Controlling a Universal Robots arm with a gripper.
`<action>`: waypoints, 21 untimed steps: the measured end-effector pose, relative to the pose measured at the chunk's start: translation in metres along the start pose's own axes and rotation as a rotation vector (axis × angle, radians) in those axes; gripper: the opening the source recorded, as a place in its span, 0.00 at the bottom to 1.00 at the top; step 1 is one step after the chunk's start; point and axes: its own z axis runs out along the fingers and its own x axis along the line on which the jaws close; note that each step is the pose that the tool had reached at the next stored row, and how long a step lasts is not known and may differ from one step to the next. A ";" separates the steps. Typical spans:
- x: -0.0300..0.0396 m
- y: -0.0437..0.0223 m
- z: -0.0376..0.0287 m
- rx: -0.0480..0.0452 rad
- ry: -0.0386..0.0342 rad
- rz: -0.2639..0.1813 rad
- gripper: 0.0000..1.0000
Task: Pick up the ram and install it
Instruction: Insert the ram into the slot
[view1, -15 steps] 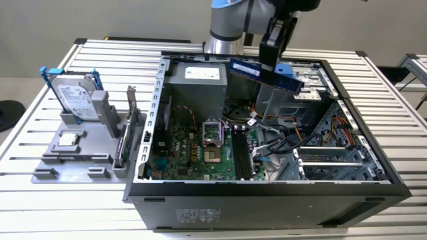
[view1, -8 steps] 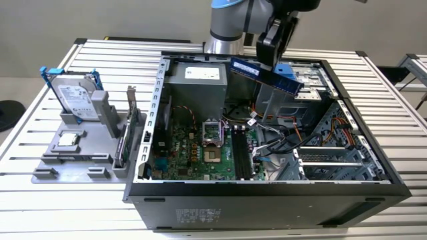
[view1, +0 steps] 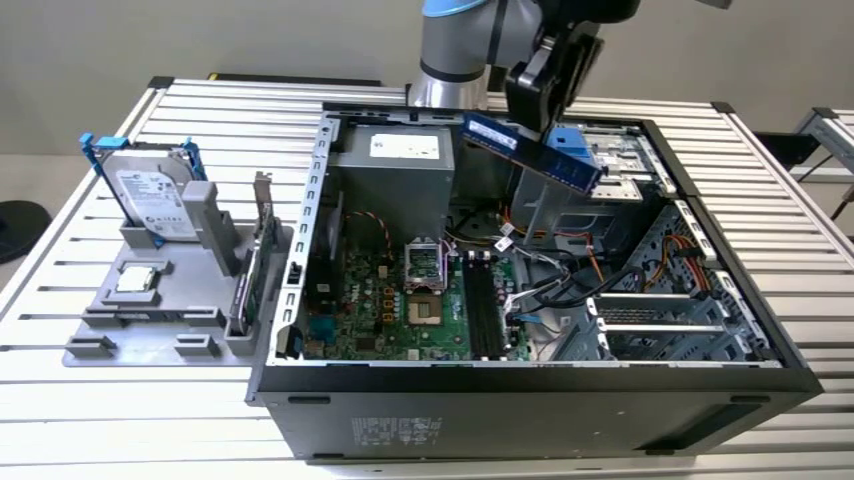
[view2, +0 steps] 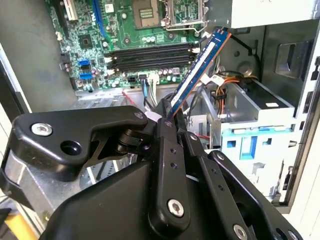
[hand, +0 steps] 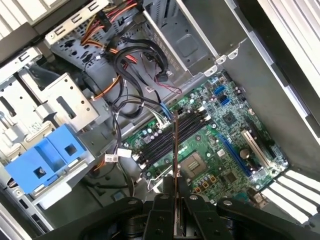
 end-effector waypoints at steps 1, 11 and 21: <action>0.0000 0.0000 0.0000 0.0009 -0.0001 0.013 0.00; 0.0000 0.0000 0.0000 0.0101 -0.0012 0.136 0.00; 0.0000 0.0000 0.0000 0.0196 -0.0021 0.261 0.00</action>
